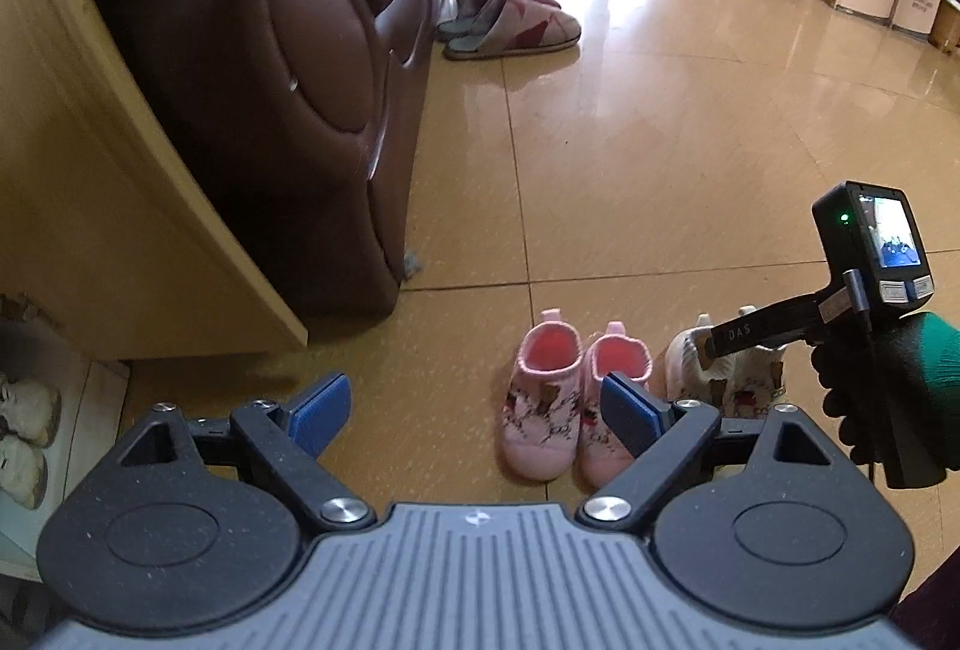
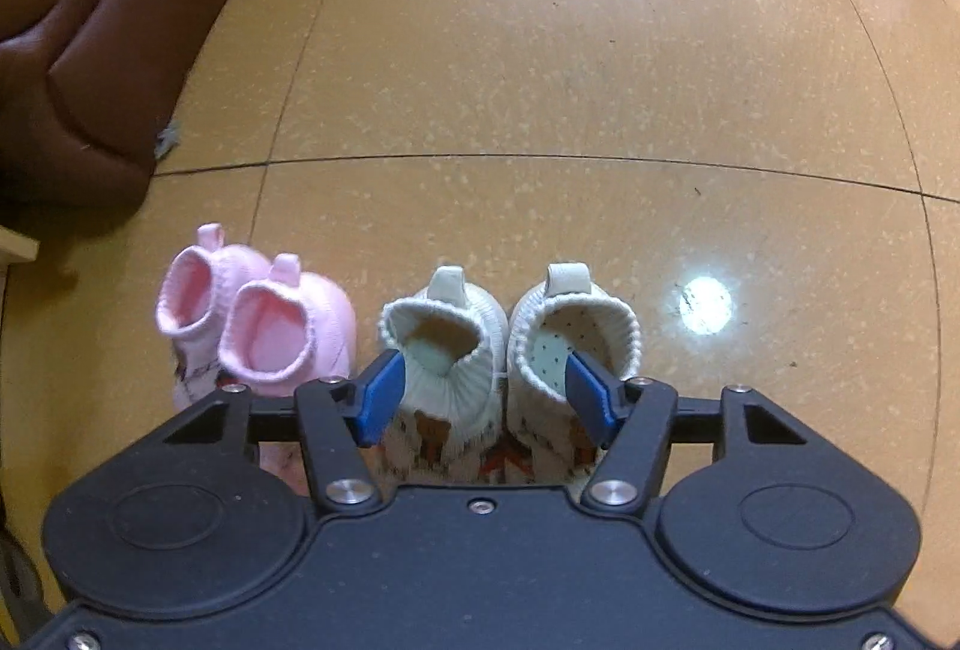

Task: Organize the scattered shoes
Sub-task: 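Grasp the white knit sock-shoes beside the pink shoes with the right tool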

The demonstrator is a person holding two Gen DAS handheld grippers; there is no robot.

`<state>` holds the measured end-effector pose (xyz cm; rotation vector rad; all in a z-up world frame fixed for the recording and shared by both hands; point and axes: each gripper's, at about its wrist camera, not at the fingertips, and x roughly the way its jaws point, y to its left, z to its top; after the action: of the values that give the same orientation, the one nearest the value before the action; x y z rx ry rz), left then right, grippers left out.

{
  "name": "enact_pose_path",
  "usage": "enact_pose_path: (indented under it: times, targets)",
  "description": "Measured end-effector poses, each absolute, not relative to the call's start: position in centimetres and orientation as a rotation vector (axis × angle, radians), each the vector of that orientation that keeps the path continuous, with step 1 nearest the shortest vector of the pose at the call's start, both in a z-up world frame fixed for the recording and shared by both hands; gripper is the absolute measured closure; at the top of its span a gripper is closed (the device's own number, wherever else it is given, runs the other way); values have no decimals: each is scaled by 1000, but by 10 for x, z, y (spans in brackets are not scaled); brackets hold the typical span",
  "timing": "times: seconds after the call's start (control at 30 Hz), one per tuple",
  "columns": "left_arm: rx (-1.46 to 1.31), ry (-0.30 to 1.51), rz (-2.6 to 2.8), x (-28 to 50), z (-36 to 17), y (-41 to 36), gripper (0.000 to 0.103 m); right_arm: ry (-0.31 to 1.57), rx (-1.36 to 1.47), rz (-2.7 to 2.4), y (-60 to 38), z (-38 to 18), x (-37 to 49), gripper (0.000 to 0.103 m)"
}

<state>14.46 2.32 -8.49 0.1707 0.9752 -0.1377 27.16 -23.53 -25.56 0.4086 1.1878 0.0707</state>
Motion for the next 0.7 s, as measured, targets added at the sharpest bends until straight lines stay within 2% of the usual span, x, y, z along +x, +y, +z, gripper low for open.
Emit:
enact_pose_path:
  times: [0.13,0.23,0.37,0.43,0.47,0.57,0.7]
  targets:
    - [171,977,-135,147,-86,27,12,1174,420,20,-235,-267,275,41]
    - [166,979,-130,149,-87,30,12,1196,474,-16,-238,-281,278,47]
    - [166,975,-128,146,-84,34,12,1209,452,-23,-233,-294,281,48]
    - [171,971,-128,144,-82,34,12,1211,442,-22,-232,-299,282,52]
    - [174,969,-127,143,-81,35,12,1207,431,-19,-232,-302,282,57]
    - [176,962,-115,140,-78,37,12,1187,425,9,-233,-299,279,88]
    - [170,944,-90,135,-70,41,12,1155,443,26,-237,-287,273,92]
